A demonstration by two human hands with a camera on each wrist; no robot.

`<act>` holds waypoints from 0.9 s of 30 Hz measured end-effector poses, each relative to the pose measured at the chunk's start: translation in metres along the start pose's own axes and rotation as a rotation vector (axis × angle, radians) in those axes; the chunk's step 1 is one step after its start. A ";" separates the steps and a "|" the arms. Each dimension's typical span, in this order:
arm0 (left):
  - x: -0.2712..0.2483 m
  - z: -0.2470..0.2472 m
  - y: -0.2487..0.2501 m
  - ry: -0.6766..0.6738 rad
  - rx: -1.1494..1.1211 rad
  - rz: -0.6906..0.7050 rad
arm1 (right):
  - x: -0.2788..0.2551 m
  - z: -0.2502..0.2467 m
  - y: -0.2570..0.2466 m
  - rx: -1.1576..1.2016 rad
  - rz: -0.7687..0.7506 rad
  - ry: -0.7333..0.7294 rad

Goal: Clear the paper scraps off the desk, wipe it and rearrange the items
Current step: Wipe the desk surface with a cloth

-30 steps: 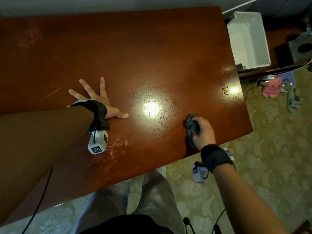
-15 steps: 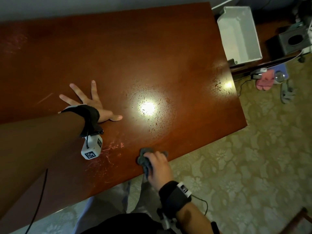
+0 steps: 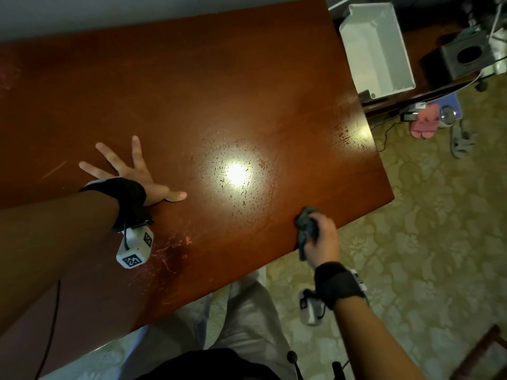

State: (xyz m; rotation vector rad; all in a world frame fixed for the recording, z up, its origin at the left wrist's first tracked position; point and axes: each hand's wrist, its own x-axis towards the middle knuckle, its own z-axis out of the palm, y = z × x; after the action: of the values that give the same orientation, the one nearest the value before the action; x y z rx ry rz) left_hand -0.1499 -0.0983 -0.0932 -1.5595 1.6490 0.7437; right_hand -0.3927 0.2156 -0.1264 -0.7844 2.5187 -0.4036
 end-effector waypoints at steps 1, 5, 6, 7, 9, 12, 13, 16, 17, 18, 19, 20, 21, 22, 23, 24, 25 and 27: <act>0.000 0.000 0.000 0.000 0.000 0.002 | 0.011 -0.008 0.008 0.005 0.053 0.041; -0.002 -0.001 0.000 -0.008 0.010 -0.003 | 0.039 -0.024 0.023 0.100 0.232 0.132; -0.003 -0.001 0.000 -0.008 0.012 -0.005 | 0.040 -0.023 0.022 0.109 0.250 0.148; -0.003 -0.002 0.000 -0.008 0.010 -0.007 | 0.039 -0.022 0.021 0.102 0.258 0.158; -0.005 -0.002 0.000 -0.007 0.011 -0.006 | 0.033 -0.017 0.017 0.096 0.255 0.169; -0.005 -0.003 0.000 -0.013 0.012 0.001 | 0.016 -0.005 0.003 0.094 0.211 0.140; -0.005 -0.003 0.000 -0.015 0.012 0.001 | 0.007 0.002 -0.004 0.083 0.186 0.114; -0.006 -0.003 0.000 -0.013 0.010 -0.001 | -0.029 0.028 -0.033 0.079 0.105 0.012; -0.006 -0.002 0.000 -0.010 0.016 0.001 | -0.042 0.037 -0.043 0.070 0.055 -0.018; -0.005 -0.002 0.000 -0.009 0.020 0.001 | -0.054 0.046 -0.052 0.058 -0.002 -0.060; -0.005 -0.002 0.000 -0.007 0.019 -0.001 | -0.066 0.056 -0.061 0.043 -0.057 -0.119; -0.005 -0.003 0.000 -0.008 0.018 -0.005 | -0.076 0.065 -0.070 0.028 -0.111 -0.190; -0.005 -0.003 0.000 -0.008 0.017 -0.006 | -0.085 0.074 -0.080 0.019 -0.164 -0.261; -0.005 -0.003 0.000 -0.010 0.019 -0.009 | -0.093 0.081 -0.090 0.020 -0.216 -0.322; -0.004 -0.002 0.000 -0.010 0.020 -0.010 | -0.099 0.088 -0.100 0.024 -0.266 -0.363; -0.003 -0.002 0.000 -0.007 0.020 -0.010 | -0.103 0.094 -0.108 0.021 -0.308 -0.393; -0.002 -0.002 0.000 -0.005 0.023 -0.011 | -0.104 0.097 -0.115 0.004 -0.342 -0.420; -0.001 -0.001 0.000 -0.001 0.025 -0.011 | -0.102 0.102 -0.122 -0.041 -0.390 -0.461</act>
State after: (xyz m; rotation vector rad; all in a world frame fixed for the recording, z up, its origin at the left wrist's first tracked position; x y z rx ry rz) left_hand -0.1500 -0.0986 -0.0919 -1.5490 1.6416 0.7153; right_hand -0.2107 0.1658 -0.1281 -1.2333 1.9519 -0.2582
